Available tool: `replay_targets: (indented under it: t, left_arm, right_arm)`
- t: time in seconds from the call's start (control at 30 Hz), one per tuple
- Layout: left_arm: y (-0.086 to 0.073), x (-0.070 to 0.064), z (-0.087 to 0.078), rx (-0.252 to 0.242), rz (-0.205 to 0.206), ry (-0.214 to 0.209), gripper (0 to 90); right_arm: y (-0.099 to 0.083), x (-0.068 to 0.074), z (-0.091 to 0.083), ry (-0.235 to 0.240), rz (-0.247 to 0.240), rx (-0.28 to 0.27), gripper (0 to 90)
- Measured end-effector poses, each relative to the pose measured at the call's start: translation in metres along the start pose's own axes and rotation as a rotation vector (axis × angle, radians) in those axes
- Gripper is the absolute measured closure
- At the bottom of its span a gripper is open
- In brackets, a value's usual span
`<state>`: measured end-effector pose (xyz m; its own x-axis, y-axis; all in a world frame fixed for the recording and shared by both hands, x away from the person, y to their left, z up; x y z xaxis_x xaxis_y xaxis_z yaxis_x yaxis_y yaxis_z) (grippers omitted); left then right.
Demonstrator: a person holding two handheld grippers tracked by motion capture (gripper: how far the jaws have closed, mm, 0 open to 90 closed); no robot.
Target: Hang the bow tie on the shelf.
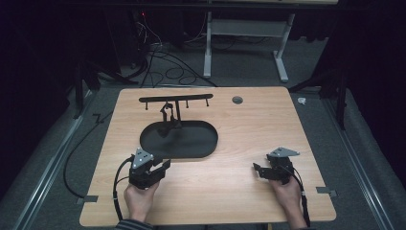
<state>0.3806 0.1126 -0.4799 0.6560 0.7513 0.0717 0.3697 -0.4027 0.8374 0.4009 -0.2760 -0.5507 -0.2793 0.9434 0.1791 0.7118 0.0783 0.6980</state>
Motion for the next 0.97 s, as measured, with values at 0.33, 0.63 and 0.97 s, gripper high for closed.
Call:
replay_targets:
  t: [0.33,0.63,0.97]
  left_arm:
    - [-0.017,-0.005,0.013,0.037,-0.017,-0.015,62.1]
    - [-0.048,-0.006,0.037,0.129,-0.006,0.028,58.1]
    - [-0.055,-0.012,0.046,0.155,0.066,0.092,47.9]
  right_arm:
    - [0.0,0.0,0.0,0.0,0.0,0.0,31.0]
    - [0.0,0.0,0.0,0.0,0.0,0.0,31.0]
    - [0.0,0.0,0.0,0.0,-0.001,0.0,30.9]
Point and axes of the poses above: each handheld gripper's, and its own axes: z roughly forward along the jaws, y roughly out of its top, x roughly to its left, the point moved 7 cm from there along z, roughly forward along the jaws, and after that the axes turned 15 degrees about z, right-handed, at the moved point
